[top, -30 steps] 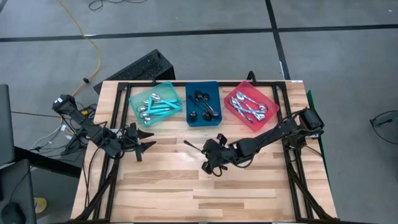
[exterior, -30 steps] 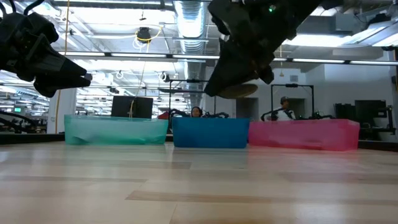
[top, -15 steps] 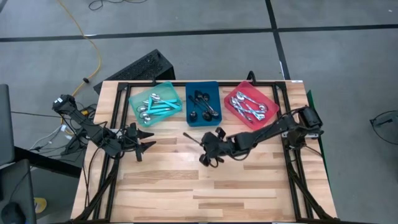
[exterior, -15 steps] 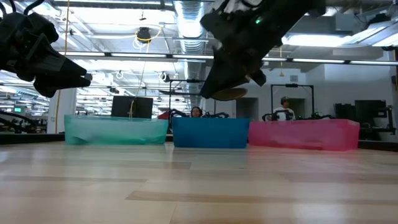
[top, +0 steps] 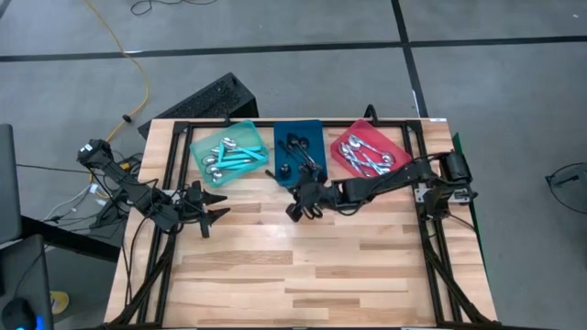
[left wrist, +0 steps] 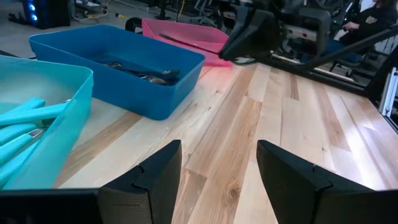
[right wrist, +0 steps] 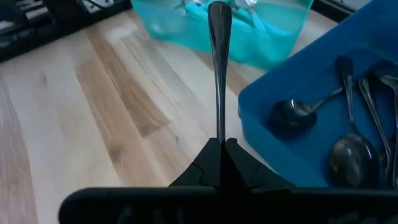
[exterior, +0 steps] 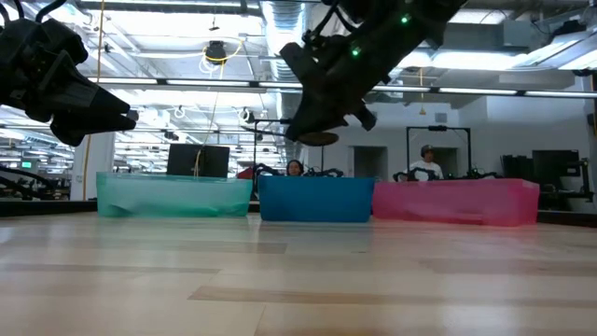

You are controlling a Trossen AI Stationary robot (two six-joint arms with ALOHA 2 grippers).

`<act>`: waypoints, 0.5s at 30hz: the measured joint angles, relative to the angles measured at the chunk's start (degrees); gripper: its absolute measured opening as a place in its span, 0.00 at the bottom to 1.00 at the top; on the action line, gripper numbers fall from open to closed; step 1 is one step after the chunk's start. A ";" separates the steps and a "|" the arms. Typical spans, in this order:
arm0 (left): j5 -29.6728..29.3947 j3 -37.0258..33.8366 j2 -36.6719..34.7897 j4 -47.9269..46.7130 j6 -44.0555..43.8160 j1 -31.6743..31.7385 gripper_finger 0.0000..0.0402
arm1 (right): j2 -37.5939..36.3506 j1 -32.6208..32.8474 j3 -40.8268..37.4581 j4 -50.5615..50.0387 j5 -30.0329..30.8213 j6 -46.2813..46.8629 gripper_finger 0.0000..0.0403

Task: Sort silverware by color (type)
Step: Put the black spoon into the blue bin

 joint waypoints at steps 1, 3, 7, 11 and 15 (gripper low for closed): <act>0.00 0.00 0.02 0.00 0.16 0.00 0.48 | 0.00 -0.50 0.00 0.60 -0.04 -0.38 0.06; 0.00 0.00 0.02 0.00 0.22 0.00 0.48 | 0.00 -1.49 0.00 2.02 -0.05 -1.43 0.06; 0.00 0.00 0.02 0.00 0.24 0.00 0.48 | 0.00 -4.04 0.00 3.21 -0.04 -1.85 0.06; -0.02 0.00 0.02 0.00 0.26 0.02 0.48 | 0.00 -6.17 0.00 4.67 0.02 -2.07 0.06; -0.02 0.00 0.02 -0.01 0.30 0.00 0.48 | 0.00 -8.14 0.00 4.87 0.02 -2.31 0.06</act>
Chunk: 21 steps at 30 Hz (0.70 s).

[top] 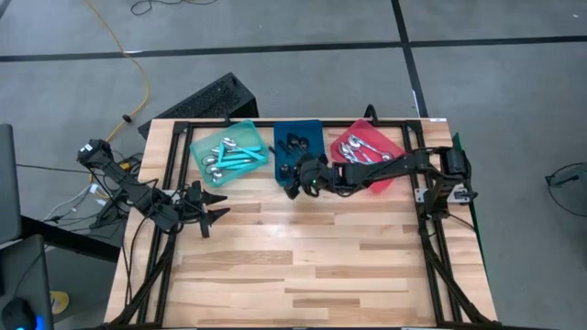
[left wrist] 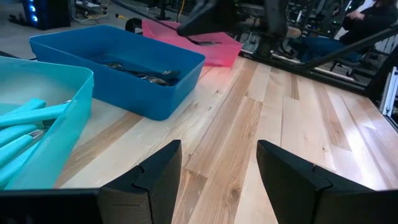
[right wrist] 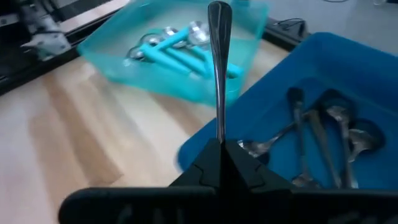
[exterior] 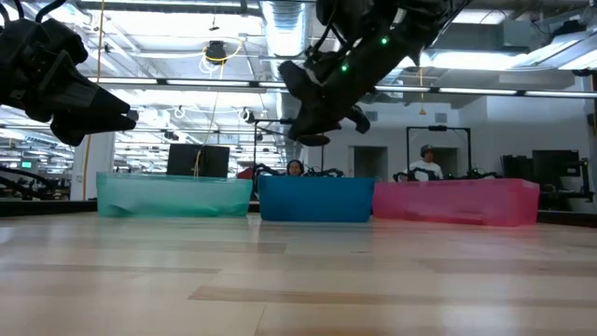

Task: Sort silverware by color (type)
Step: Put the black spoon into the blue bin

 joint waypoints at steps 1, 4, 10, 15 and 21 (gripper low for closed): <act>-0.02 0.00 0.00 0.01 0.00 0.02 0.48 | 0.00 -0.48 0.00 0.00 0.02 -0.02 0.06; 0.00 0.00 0.00 -0.01 0.02 0.02 0.48 | 0.00 -1.91 0.00 0.09 0.20 -0.06 0.06; -0.02 0.00 0.00 -0.01 0.04 0.02 0.48 | 0.00 -4.20 0.00 0.32 2.23 -0.41 0.06; -0.02 0.00 0.00 -0.01 0.04 0.02 0.48 | 0.00 -6.24 0.00 0.26 3.69 -0.41 0.06; -0.10 0.00 0.00 -0.01 0.05 0.01 0.48 | 0.00 -7.77 0.00 -0.65 6.31 -0.41 0.06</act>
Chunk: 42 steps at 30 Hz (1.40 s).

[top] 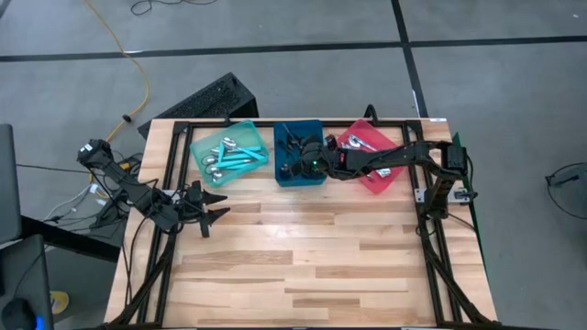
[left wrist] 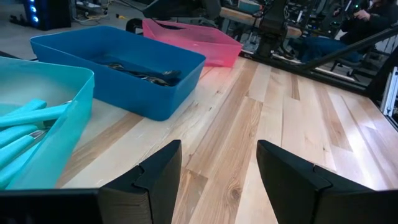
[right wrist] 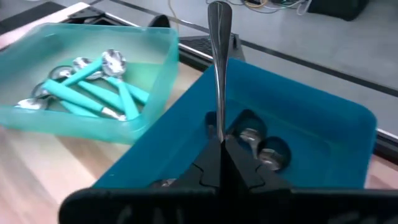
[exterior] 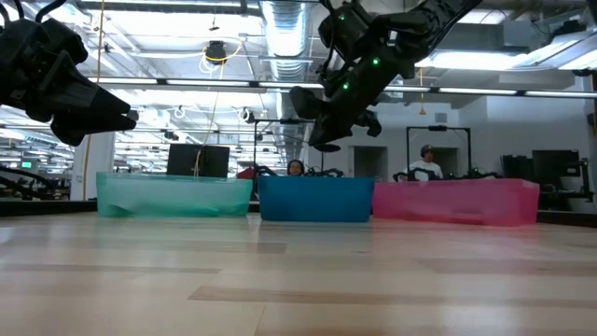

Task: Sort silverware by color (type)
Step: Put the black spoon into the blue bin

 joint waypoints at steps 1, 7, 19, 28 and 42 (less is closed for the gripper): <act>-0.08 0.00 0.00 0.00 0.01 0.01 0.48 | 0.00 -0.26 0.00 -0.25 0.21 -0.01 0.06; -0.29 0.00 0.00 0.00 0.01 0.01 0.48 | 0.00 -1.53 0.00 -1.29 0.62 0.00 0.06; -0.33 0.00 0.00 -0.01 0.03 0.01 0.48 | 0.00 -3.74 0.00 -4.09 2.96 0.04 0.06; -0.38 0.00 0.00 -0.02 0.03 0.01 0.48 | 0.02 -3.48 0.00 -9.34 2.91 2.20 0.06; -0.38 0.00 0.00 -0.02 -0.01 0.01 0.48 | 1.17 -1.96 8.74 -22.67 1.20 -1.76 0.06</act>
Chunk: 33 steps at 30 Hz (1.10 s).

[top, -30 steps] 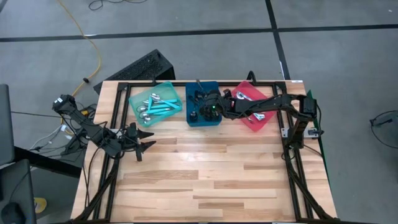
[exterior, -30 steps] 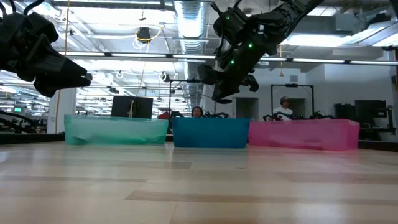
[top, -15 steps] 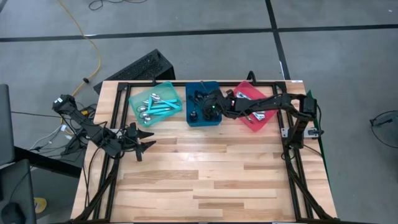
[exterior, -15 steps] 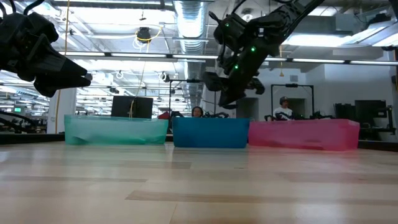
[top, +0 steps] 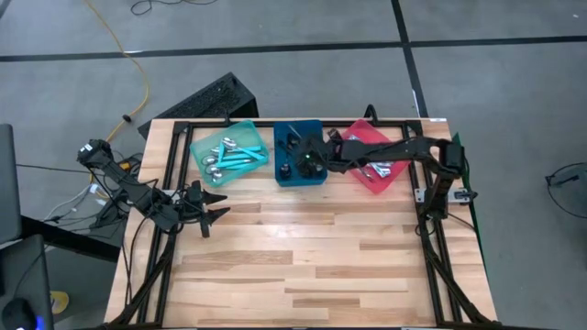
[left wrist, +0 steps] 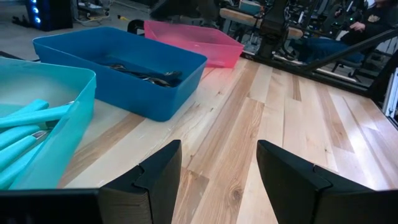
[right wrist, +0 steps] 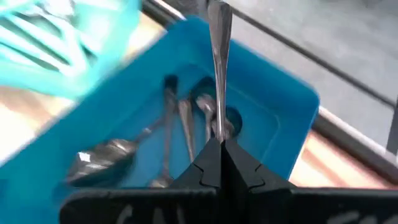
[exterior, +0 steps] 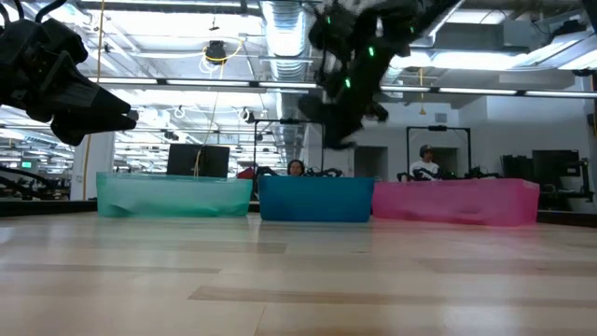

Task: Sort silverware by color (type)
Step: Put the black spoon into the blue bin

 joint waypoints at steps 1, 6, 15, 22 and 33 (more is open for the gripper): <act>0.00 0.00 -0.02 0.01 0.00 0.00 0.48 | -0.08 0.06 1.75 -1.39 -0.01 -1.20 0.06; 0.00 0.00 -0.01 0.01 0.00 0.00 0.48 | -0.15 -0.59 7.53 -9.27 0.07 -5.05 0.06; 0.00 0.00 -0.02 0.00 0.44 0.00 0.48 | 3.56 -1.09 8.09 -11.74 -4.58 -6.17 0.06; 0.00 0.00 -0.02 0.00 0.87 0.00 0.48 | 8.61 -0.91 8.09 -10.62 -5.96 -5.30 0.06; -0.07 0.00 0.00 0.00 0.90 0.00 0.48 | 9.43 -0.85 8.20 -10.28 -1.08 -3.83 0.06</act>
